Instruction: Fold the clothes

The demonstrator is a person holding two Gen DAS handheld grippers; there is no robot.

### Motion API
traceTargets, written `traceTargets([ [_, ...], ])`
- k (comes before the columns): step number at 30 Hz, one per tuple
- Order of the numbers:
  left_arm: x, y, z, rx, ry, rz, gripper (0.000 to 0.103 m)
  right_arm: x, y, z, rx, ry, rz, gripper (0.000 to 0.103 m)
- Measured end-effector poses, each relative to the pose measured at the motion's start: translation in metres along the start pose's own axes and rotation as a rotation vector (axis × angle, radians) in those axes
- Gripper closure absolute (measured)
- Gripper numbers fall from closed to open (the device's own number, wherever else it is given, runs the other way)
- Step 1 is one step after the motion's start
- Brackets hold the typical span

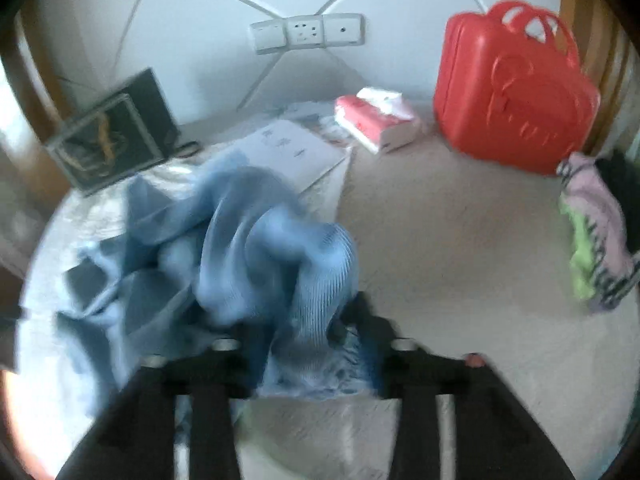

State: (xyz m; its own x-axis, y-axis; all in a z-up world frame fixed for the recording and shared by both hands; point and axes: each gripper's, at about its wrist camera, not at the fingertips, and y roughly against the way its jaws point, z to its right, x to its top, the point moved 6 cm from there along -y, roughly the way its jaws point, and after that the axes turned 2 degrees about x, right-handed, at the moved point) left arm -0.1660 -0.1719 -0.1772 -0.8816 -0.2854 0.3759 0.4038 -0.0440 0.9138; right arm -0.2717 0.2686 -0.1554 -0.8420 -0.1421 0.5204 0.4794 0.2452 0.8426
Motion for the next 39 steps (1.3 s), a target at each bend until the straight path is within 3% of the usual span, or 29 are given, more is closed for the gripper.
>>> traceTargets([
  [1,-0.007,-0.006,0.007,-0.018,-0.002,-0.018,0.072,-0.008,0.003,-0.001,0.029,-0.011,-0.015,0.034],
  [2,-0.013,-0.009,0.014,-0.031,-0.009,-0.027,0.057,-0.019,0.004,-0.002,0.06,-0.022,-0.037,0.027],
  [3,-0.02,-0.013,0.022,-0.045,-0.016,-0.036,0.042,-0.031,0.006,-0.004,0.092,-0.032,-0.058,0.027],
  [5,-0.031,-0.017,0.036,-0.074,-0.026,-0.049,0.031,-0.052,0.004,-0.005,0.137,-0.05,-0.095,0.027],
  [7,-0.04,-0.017,0.048,-0.051,-0.044,-0.041,0.03,-0.071,0.001,-0.007,0.158,-0.057,-0.122,0.026],
  [11,-0.063,-0.03,0.063,0.09,-0.097,-0.039,0.03,-0.095,-0.007,-0.019,0.195,-0.009,-0.162,0.03],
  [13,-0.075,-0.039,0.068,0.122,-0.109,-0.051,0.03,-0.108,-0.015,-0.03,0.201,0.043,-0.189,0.062],
  [14,-0.08,-0.045,0.069,0.121,-0.107,-0.06,0.03,-0.114,-0.019,-0.036,0.205,0.052,-0.205,0.064],
  [17,-0.085,-0.059,0.071,0.114,-0.114,-0.066,0.03,-0.123,-0.03,-0.05,0.226,0.035,-0.22,0.062],
  [19,-0.087,-0.067,0.071,0.111,-0.122,-0.069,0.03,-0.125,-0.04,-0.056,0.221,0.007,-0.223,0.049],
  [20,-0.087,-0.07,0.071,0.109,-0.127,-0.068,0.035,-0.126,-0.048,-0.059,0.217,-0.01,-0.226,0.043],
  [21,-0.085,-0.069,0.068,0.109,-0.135,-0.062,0.058,-0.126,-0.054,-0.063,0.213,-0.016,-0.227,0.032],
  [24,-0.08,-0.065,0.06,0.109,-0.156,-0.046,0.098,-0.124,-0.072,-0.081,0.198,-0.005,-0.221,0.018],
  [25,-0.077,-0.064,0.056,0.118,-0.151,-0.049,0.098,-0.122,-0.075,-0.091,0.191,0.024,-0.212,0.024],
  [26,-0.074,-0.061,0.051,0.129,-0.147,-0.046,0.098,-0.119,-0.077,-0.101,0.183,0.054,-0.203,0.06],
  [27,-0.068,-0.055,0.044,0.147,-0.144,-0.021,0.098,-0.117,-0.078,-0.109,0.165,0.083,-0.194,0.075],
  [28,-0.062,-0.048,0.037,0.164,-0.141,0.004,0.098,-0.113,-0.077,-0.115,0.129,0.117,-0.184,0.077],
  [30,-0.049,-0.025,0.018,0.184,-0.125,0.06,0.098,-0.101,-0.062,-0.111,0.092,0.134,-0.146,0.096],
  [33,-0.033,0.016,-0.018,0.233,-0.097,0.142,0.098,-0.075,-0.015,-0.074,0.067,0.078,-0.047,0.097],
  [38,-0.02,0.078,-0.084,0.321,-0.036,0.223,0.098,-0.049,0.089,0.03,-0.1,-0.042,0.129,0.097],
  [39,-0.021,0.088,-0.095,0.337,-0.025,0.229,0.098,-0.048,0.106,0.047,-0.138,-0.064,0.15,0.101],
])
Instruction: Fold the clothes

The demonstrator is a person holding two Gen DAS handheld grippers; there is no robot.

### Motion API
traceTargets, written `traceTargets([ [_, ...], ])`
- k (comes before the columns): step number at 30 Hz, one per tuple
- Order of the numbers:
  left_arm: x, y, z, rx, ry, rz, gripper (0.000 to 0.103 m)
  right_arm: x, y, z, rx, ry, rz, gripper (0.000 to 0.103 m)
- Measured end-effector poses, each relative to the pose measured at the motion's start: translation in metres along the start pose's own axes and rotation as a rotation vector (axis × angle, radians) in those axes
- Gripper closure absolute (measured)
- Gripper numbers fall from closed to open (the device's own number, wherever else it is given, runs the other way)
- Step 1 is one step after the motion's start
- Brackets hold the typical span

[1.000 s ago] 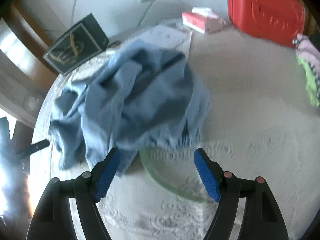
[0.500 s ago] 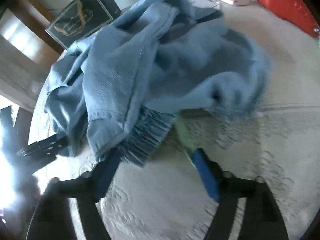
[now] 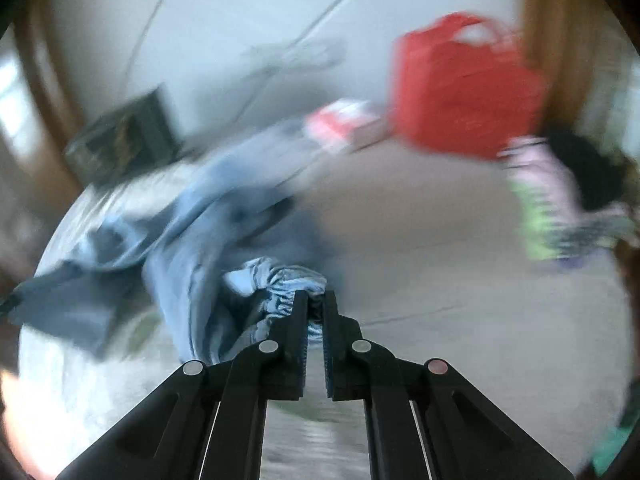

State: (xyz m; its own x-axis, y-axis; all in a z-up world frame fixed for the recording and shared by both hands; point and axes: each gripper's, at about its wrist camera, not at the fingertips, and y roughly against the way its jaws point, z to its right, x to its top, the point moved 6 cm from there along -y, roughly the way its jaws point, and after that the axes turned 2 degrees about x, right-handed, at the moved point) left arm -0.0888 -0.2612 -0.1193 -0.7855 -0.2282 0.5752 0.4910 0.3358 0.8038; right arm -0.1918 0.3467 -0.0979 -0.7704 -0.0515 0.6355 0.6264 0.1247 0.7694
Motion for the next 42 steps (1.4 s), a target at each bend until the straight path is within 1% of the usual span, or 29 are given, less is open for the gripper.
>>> traceTargets([
  [2,0.001,0.001,-0.021,0.019,0.024,-0.009,0.098,0.004,0.028,0.043,-0.103,-0.04,0.038,0.102],
  [3,-0.002,-0.001,-0.029,0.007,0.04,-0.03,0.098,0.005,0.043,0.066,-0.158,-0.061,0.056,0.102],
  [4,-0.007,-0.004,-0.032,-0.025,0.063,-0.053,0.098,0.003,0.052,0.087,-0.179,-0.094,0.058,0.102],
  [5,-0.011,-0.007,-0.035,-0.058,0.088,-0.08,0.098,-0.001,0.057,0.107,-0.173,-0.137,0.047,0.102],
  [7,-0.02,-0.016,-0.041,-0.133,0.151,-0.155,0.098,-0.012,0.052,0.125,-0.127,-0.202,0.016,0.102],
  [9,-0.023,-0.017,-0.044,-0.178,0.199,-0.177,0.095,-0.024,0.043,0.136,-0.071,-0.261,-0.019,0.102],
  [10,-0.023,-0.014,-0.044,-0.181,0.207,-0.172,0.093,-0.03,0.039,0.142,-0.042,-0.29,-0.036,0.099],
  [11,-0.022,-0.011,-0.044,-0.183,0.212,-0.165,0.085,-0.036,0.034,0.147,-0.014,-0.319,-0.054,0.096],
  [12,-0.018,-0.006,-0.043,-0.181,0.205,-0.148,0.072,-0.041,0.028,0.148,0.009,-0.339,-0.074,0.084],
  [13,-0.013,-0.001,-0.042,-0.179,0.198,-0.131,0.062,-0.047,0.02,0.145,0.027,-0.351,-0.098,0.069],
  [14,-0.007,0.002,-0.039,-0.18,0.189,-0.113,0.039,-0.05,0.01,0.141,0.041,-0.356,-0.119,0.061],
  [15,-0.003,0.007,-0.036,-0.187,0.184,-0.1,0.022,-0.052,-0.001,0.136,0.049,-0.356,-0.137,0.05],
  [16,0.001,0.011,-0.034,-0.193,0.178,-0.086,0.02,-0.055,-0.013,0.131,0.065,-0.361,-0.159,0.046],
  [17,0.003,0.015,-0.032,-0.197,0.174,-0.076,0.02,-0.059,-0.024,0.124,0.086,-0.37,-0.183,0.046],
  [19,0.002,0.012,-0.028,-0.186,0.17,-0.09,0.02,-0.067,-0.047,0.111,0.13,-0.389,-0.232,0.046],
  [21,-0.011,-0.005,-0.023,-0.171,0.16,-0.145,0.02,-0.074,-0.066,0.101,0.157,-0.407,-0.274,0.046],
  [24,-0.036,-0.037,-0.009,-0.184,0.185,-0.221,0.02,-0.082,-0.085,0.093,0.179,-0.434,-0.328,0.046],
  [29,-0.06,-0.092,0.008,-0.149,0.233,-0.286,0.02,-0.083,-0.106,0.081,0.162,-0.428,-0.39,0.046],
  [30,-0.062,-0.1,0.012,-0.13,0.23,-0.292,0.02,-0.082,-0.109,0.08,0.156,-0.432,-0.395,0.04],
  [31,-0.064,-0.107,0.015,-0.111,0.224,-0.299,0.02,-0.081,-0.113,0.079,0.149,-0.438,-0.4,0.027],
  [33,-0.069,-0.12,0.024,-0.078,0.2,-0.32,0.02,-0.08,-0.12,0.078,0.132,-0.438,-0.413,0.014],
  [34,-0.071,-0.125,0.028,-0.066,0.189,-0.33,0.02,-0.08,-0.124,0.075,0.124,-0.429,-0.423,0.014],
  [36,-0.072,-0.128,0.034,-0.077,0.175,-0.344,0.018,-0.081,-0.13,0.066,0.134,-0.4,-0.441,0.014],
  [37,-0.072,-0.129,0.037,-0.082,0.168,-0.351,0.019,-0.083,-0.135,0.058,0.138,-0.369,-0.455,0.025],
  [38,-0.073,-0.13,0.04,-0.088,0.161,-0.357,0.023,-0.085,-0.14,0.051,0.138,-0.334,-0.468,0.039],
  [39,-0.072,-0.131,0.042,-0.091,0.153,-0.36,0.043,-0.085,-0.142,0.046,0.111,-0.297,-0.463,0.064],
  [40,-0.068,-0.129,0.042,-0.088,0.143,-0.352,0.066,-0.082,-0.143,0.04,0.073,-0.237,-0.444,0.075],
  [41,-0.062,-0.127,0.041,-0.097,0.139,-0.354,0.1,-0.077,-0.142,0.035,0.051,-0.193,-0.425,0.078],
  [42,-0.055,-0.125,0.039,-0.101,0.137,-0.347,0.1,-0.072,-0.139,0.032,0.036,-0.17,-0.403,0.085],
])
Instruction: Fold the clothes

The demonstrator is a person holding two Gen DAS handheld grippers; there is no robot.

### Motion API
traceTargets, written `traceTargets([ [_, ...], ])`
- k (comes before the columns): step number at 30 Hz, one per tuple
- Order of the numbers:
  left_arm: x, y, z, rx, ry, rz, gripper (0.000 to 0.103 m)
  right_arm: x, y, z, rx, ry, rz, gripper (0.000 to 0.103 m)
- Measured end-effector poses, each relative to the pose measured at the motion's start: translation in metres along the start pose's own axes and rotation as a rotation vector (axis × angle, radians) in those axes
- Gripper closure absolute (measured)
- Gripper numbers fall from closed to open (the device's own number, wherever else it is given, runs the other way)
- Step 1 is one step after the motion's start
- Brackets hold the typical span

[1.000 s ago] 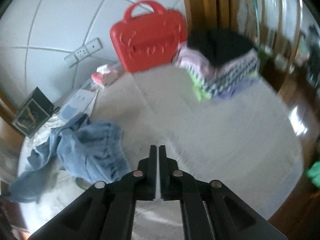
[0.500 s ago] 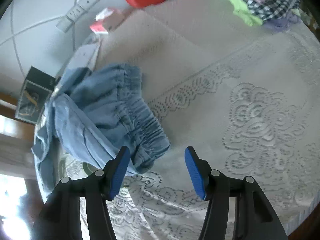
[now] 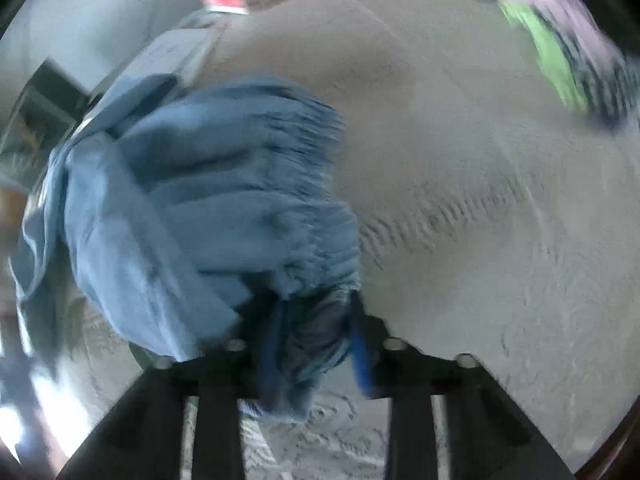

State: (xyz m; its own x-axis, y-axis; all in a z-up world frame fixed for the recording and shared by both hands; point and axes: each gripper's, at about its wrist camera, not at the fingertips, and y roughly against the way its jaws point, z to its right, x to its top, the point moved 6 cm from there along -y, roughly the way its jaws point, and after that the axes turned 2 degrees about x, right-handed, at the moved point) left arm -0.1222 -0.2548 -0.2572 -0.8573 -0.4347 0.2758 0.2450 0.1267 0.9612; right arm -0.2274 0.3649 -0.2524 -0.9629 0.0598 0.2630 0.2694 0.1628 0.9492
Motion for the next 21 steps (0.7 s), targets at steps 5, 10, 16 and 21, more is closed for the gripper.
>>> traceTargets([
  [5,0.054,0.08,-0.026,0.049,0.031,0.253,0.1,0.036,0.091,0.024,-0.034,-0.016,0.265,0.094],
  [10,0.069,0.17,-0.063,0.019,0.066,0.439,0.1,0.045,0.192,0.075,-0.077,-0.07,0.457,0.094],
  [16,0.034,0.139,-0.083,-0.024,0.037,0.286,0.1,-0.001,0.196,0.136,-0.206,-0.106,0.382,0.091],
  [21,0.001,0.098,-0.076,-0.043,0.047,0.14,0.1,-0.045,0.15,0.168,-0.152,-0.192,0.257,0.06],
])
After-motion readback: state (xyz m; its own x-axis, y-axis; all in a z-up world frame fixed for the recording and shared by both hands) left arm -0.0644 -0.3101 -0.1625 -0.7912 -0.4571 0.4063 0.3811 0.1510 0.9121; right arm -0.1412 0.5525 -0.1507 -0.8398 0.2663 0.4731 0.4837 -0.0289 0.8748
